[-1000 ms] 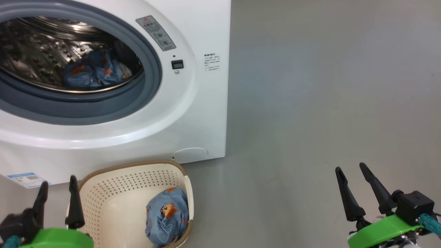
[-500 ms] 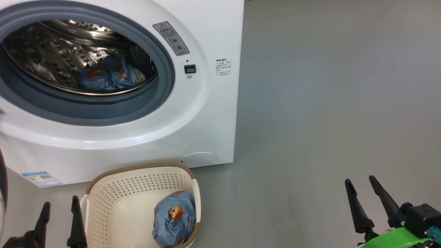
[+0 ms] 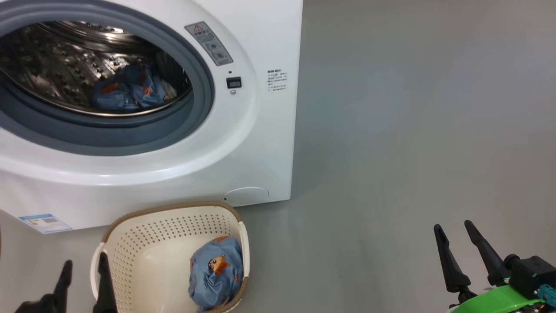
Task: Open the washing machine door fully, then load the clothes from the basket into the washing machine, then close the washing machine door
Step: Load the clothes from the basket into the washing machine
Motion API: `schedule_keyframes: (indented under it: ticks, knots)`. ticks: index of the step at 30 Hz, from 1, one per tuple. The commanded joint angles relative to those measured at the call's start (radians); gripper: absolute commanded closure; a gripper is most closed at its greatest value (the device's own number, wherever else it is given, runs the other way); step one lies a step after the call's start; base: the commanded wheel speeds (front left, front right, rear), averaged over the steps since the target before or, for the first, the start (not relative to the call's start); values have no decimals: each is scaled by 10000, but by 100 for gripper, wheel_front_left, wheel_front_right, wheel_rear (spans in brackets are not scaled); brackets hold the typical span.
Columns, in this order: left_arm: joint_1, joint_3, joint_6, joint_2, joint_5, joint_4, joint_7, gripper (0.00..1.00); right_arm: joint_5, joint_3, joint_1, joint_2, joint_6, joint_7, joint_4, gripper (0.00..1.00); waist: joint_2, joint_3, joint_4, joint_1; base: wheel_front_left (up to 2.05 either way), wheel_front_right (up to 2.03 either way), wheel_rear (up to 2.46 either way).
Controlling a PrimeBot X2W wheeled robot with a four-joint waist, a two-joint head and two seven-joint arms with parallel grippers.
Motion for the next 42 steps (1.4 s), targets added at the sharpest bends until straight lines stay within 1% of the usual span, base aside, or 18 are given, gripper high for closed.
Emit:
schedule_keyframes:
  ticks: [1, 9, 19, 26, 32, 33, 42]
  knots:
    - [-239, 189, -15, 109, -122, -25, -65, 0, 50, 166, -310, -70, 16, -49, -284, 0, 0, 174, -28, 0, 0, 0, 0]
    - [-707, -410, -15, 101, -296, 938, -65, 0, 23, 117, -642, 104, 16, -49, -360, 0, 0, 813, -47, 0, 0, 0, 0]
    - [-1675, -1363, -15, 452, -771, 2527, -65, 0, -57, 265, -1278, 459, 16, -49, -420, 0, 0, 2002, -193, 0, 0, 0, 0]
    - [-2905, -2318, -15, 711, -1297, 3951, -65, 0, -100, 272, -1765, 607, 16, -49, -515, 0, 0, 2834, -218, 0, 0, 0, 0]
    - [-4067, -3439, -15, 999, -1699, 5205, -65, 0, -131, 345, -2128, 701, 16, -49, -562, 0, 0, 3516, -365, 0, 0, 0, 0]
    - [-4433, -3902, -15, 1108, -1889, 5621, -65, 0, -137, 374, -2249, 739, 16, -49, -591, 0, 0, 3745, -436, 0, 0, 0, 0]
    - [-6100, -6012, -15, 1631, -3240, 7555, -55, 0, -136, 534, -2841, 957, 16, -49, -696, 0, 0, 4801, -786, 0, 0, 0, 0]
